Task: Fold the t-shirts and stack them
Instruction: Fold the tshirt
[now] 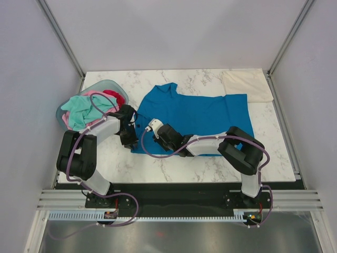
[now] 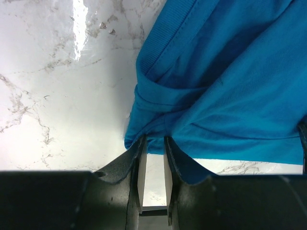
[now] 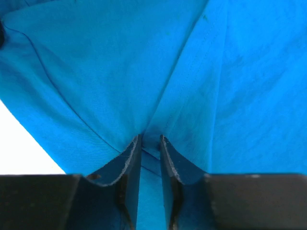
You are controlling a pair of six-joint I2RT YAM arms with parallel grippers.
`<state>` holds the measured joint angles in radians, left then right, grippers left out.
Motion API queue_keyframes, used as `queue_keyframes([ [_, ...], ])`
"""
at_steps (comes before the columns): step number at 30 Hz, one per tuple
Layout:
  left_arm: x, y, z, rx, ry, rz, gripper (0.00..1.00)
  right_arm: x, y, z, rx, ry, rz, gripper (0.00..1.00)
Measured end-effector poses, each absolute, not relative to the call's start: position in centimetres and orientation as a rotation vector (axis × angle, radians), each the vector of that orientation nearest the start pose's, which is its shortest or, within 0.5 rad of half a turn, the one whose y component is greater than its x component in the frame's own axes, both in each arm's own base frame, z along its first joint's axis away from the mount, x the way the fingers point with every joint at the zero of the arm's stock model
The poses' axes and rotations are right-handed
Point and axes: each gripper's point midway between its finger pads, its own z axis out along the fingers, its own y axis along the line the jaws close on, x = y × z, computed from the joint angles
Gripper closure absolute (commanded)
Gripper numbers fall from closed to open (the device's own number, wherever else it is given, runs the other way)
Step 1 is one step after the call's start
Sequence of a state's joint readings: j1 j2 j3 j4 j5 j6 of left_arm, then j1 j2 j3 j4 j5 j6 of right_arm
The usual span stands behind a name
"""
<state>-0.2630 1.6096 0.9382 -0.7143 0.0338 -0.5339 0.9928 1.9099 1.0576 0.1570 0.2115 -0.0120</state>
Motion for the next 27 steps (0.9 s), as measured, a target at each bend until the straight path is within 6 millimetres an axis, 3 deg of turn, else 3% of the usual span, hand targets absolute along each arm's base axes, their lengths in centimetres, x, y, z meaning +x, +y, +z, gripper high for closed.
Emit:
queue_keyframes([
  [4,25.4,-9.6,2.1,-0.398,2.954,-0.152,0.72,29.3,37.8,2.6,-0.986,2.038,0.276,0.92],
  [9,25.3,-9.6,1.8,-0.399,2.963,-0.144,0.72,29.6,37.6,2.7,-0.962,2.042,0.255,0.94],
  [11,25.2,-9.6,1.6,-0.4,2.969,-0.142,0.72,29.6,37.5,2.7,-0.955,2.044,0.253,1.0],
  [21,25.3,-9.5,1.6,-0.401,2.969,-0.139,0.72,30.3,37.0,3.0,-0.922,2.048,0.22,1.0],
  [27,25.3,-9.5,1.6,-0.401,2.969,-0.138,0.72,32.2,35.4,3.4,-0.855,2.066,0.188,1.0],
])
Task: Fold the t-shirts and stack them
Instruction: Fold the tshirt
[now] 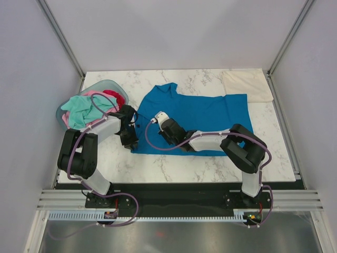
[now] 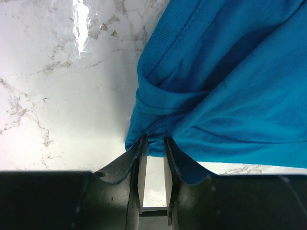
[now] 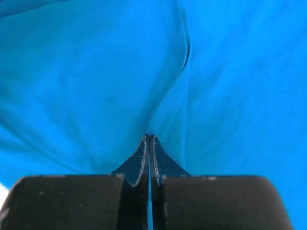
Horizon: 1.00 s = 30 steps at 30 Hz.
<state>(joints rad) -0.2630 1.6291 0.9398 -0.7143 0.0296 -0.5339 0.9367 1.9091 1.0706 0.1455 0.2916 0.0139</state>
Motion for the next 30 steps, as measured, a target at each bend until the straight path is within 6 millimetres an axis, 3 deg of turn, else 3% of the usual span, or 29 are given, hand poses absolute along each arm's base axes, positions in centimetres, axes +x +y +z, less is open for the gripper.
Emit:
queue_keyframes([
  [12,25.3,-9.5,1.6,-0.402,2.974,-0.132,0.71,35.3,32.2,4.0,-0.719,2.093,0.114,1.0],
  [16,25.3,-9.4,1.6,-0.403,2.974,-0.123,0.7,36.0,31.3,4.2,-0.661,2.105,0.101,0.83],
  [21,25.4,-9.1,1.8,-0.404,2.969,-0.096,0.67,36.3,30.1,5.9,-0.583,2.122,0.101,0.76],
  [26,26.6,-9.4,3.6,-0.399,2.934,-0.111,0.65,36.0,29.7,8.1,-0.507,2.164,0.141,0.76],
  [30,28.6,-10.4,6.5,-0.38,2.844,-0.203,0.64,35.4,29.2,9.3,-0.41,2.22,0.21,0.8],
])
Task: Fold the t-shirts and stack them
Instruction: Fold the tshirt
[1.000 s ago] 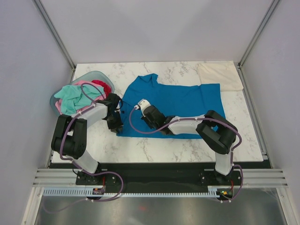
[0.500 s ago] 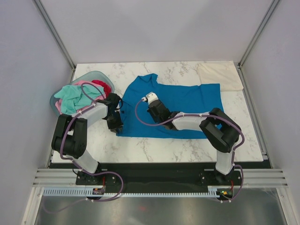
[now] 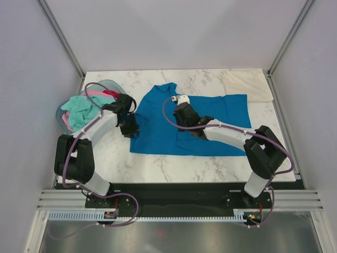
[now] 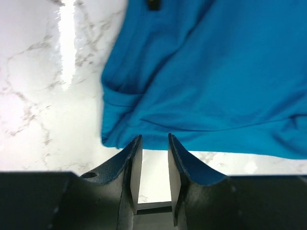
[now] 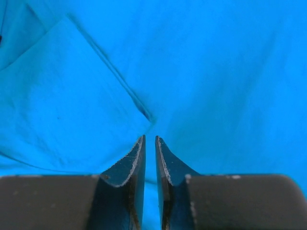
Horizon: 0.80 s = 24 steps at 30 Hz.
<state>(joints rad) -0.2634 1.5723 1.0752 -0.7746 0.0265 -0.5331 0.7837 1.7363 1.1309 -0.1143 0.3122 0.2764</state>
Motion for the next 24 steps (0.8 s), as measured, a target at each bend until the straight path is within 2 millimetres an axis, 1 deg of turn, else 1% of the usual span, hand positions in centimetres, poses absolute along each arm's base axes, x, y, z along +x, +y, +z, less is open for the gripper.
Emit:
queue_keyframes([
  [2,29.4,-11.3,7.6,-0.364,2.814,-0.279,0.64,35.2,28.1,9.6,-0.335,2.265,0.244,0.81],
  [4,29.7,-12.3,8.0,-0.349,2.804,-0.351,0.64,35.4,26.3,9.8,-0.259,2.307,0.264,0.83],
  [5,29.6,-12.7,8.0,-0.341,2.809,-0.384,0.64,35.7,24.9,9.9,-0.209,2.33,0.259,0.83],
  [6,29.6,-13.1,7.9,-0.335,2.811,-0.411,0.64,36.0,23.4,10.0,-0.159,2.35,0.248,0.84],
  [9,29.5,-13.9,7.4,-0.325,2.821,-0.476,0.64,37.1,17.5,9.7,0.037,2.409,0.178,0.85],
  [11,29.1,-14.1,6.4,-0.325,2.837,-0.497,0.64,36.9,13.4,9.2,0.178,2.447,0.125,0.85],
  [13,28.4,-14.0,5.3,-0.336,2.862,-0.496,0.64,35.9,9.5,8.4,0.319,2.477,0.082,0.84],
  [14,27.9,-13.9,4.8,-0.349,2.878,-0.49,0.64,34.9,8.3,7.9,0.364,2.497,0.069,0.84],
  [15,27.6,-13.9,4.3,-0.358,2.891,-0.485,0.64,34.2,6.4,7.5,0.436,2.505,0.044,0.84],
  [16,27.4,-13.8,3.8,-0.369,2.905,-0.479,0.64,33.5,5.2,7.2,0.487,2.513,0.026,0.83],
  [17,27.3,-13.8,3.3,-0.379,2.916,-0.474,0.65,32.6,4.2,6.7,0.533,2.525,0.01,0.83],
  [21,27.0,-13.4,1.9,-0.402,2.944,-0.434,0.65,29.9,1.8,4.7,0.664,2.559,-0.052,0.8],
  [24,27.1,-13.3,1.8,-0.416,2.937,-0.42,0.65,28.0,-0.1,2.9,0.772,2.572,-0.115,0.82],
])
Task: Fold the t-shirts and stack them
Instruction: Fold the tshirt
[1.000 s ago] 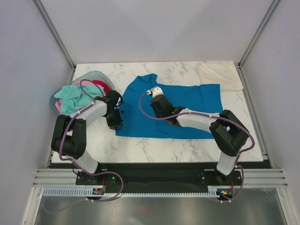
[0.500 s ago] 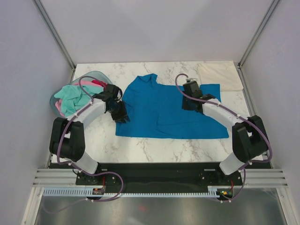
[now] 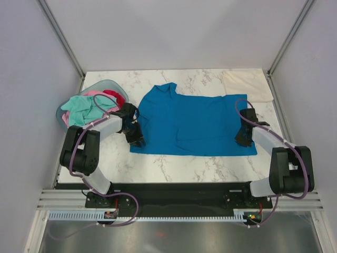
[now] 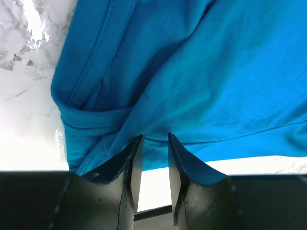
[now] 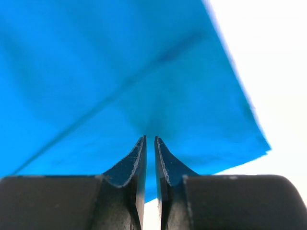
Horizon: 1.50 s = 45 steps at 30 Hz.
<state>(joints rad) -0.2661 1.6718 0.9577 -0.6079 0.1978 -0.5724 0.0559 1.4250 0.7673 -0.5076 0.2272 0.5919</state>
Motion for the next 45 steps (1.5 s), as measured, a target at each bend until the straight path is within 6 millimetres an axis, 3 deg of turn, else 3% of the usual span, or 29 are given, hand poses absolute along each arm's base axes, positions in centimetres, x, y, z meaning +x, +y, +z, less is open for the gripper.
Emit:
queue_keyframes([
  [3,27.1,-13.2,1.8,-0.422,2.927,-0.41,0.63,26.3,-2.3,1.5,0.93,2.559,-0.154,0.8],
  [7,27.0,-13.2,1.7,-0.43,2.904,-0.415,0.63,25.6,-4.4,1.6,1.074,2.463,-0.156,0.77],
  [15,26.0,-13.1,1.7,-0.452,2.857,-0.42,0.62,22.8,-5.9,1.8,1.212,2.357,-0.206,0.73],
  [19,24.4,-12.7,2.1,-0.455,2.855,-0.419,0.6,21.8,-6.6,2.9,1.26,2.289,-0.243,0.72],
  [21,23.5,-12.6,2.9,-0.456,2.859,-0.424,0.59,21.9,-6.8,3.8,1.266,2.252,-0.235,0.71],
  [24,23.6,-13.0,5.8,-0.432,2.796,-0.486,0.5,22.2,-6.7,5.0,1.259,2.224,-0.206,0.66],
  [28,26.9,-14.2,11.4,-0.353,2.651,-0.566,0.47,25.2,-5.6,7.7,1.146,2.233,-0.07,0.64],
  [31,31.0,-15.1,15.5,-0.273,2.545,-0.587,0.47,28.7,-4.8,10.1,1.022,2.245,0.034,0.64],
  [34,35.9,-16.5,18.1,-0.224,2.479,-0.603,0.5,31.9,-4.3,12.0,0.91,2.241,0.104,0.64],
  [39,42.4,-18.7,17.8,-0.198,2.457,-0.643,0.52,34.1,-3.0,13.3,0.781,2.222,0.214,0.63],
  [45,48.8,-21.0,15.1,-0.295,2.433,-0.713,0.51,35.0,-1.3,12.2,0.707,2.27,0.284,0.63],
])
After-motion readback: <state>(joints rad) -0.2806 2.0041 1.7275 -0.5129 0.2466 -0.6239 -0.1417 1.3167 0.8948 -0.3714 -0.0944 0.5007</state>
